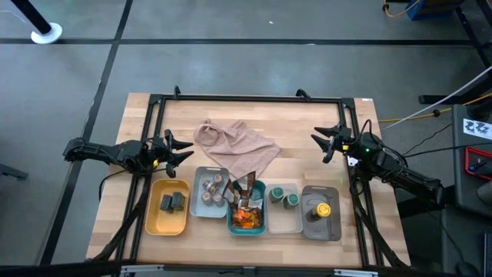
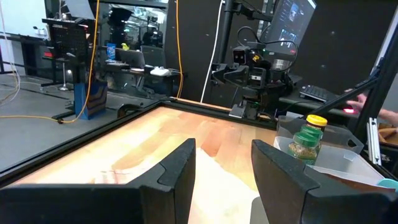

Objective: Sort spices by type
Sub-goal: Return to Home Position

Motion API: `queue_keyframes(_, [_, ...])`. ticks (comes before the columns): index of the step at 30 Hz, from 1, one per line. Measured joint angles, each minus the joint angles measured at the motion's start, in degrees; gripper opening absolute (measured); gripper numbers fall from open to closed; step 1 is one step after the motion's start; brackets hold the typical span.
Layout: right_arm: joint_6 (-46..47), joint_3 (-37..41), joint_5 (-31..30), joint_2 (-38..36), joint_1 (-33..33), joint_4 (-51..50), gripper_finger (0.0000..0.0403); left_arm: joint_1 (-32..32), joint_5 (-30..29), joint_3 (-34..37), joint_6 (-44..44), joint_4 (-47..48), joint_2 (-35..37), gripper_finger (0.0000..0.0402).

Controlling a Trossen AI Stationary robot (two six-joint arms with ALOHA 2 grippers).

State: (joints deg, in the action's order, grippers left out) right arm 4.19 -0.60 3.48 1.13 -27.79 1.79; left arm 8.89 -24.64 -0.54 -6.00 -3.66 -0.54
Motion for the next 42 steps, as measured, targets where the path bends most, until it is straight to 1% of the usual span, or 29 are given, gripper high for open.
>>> queue_keyframes(42, [0.0, 0.0, 0.0, 0.0, 0.0, 1.1, 0.0168, 0.0, 0.0, 0.0, 0.0, 0.0, 0.0, 0.0141])
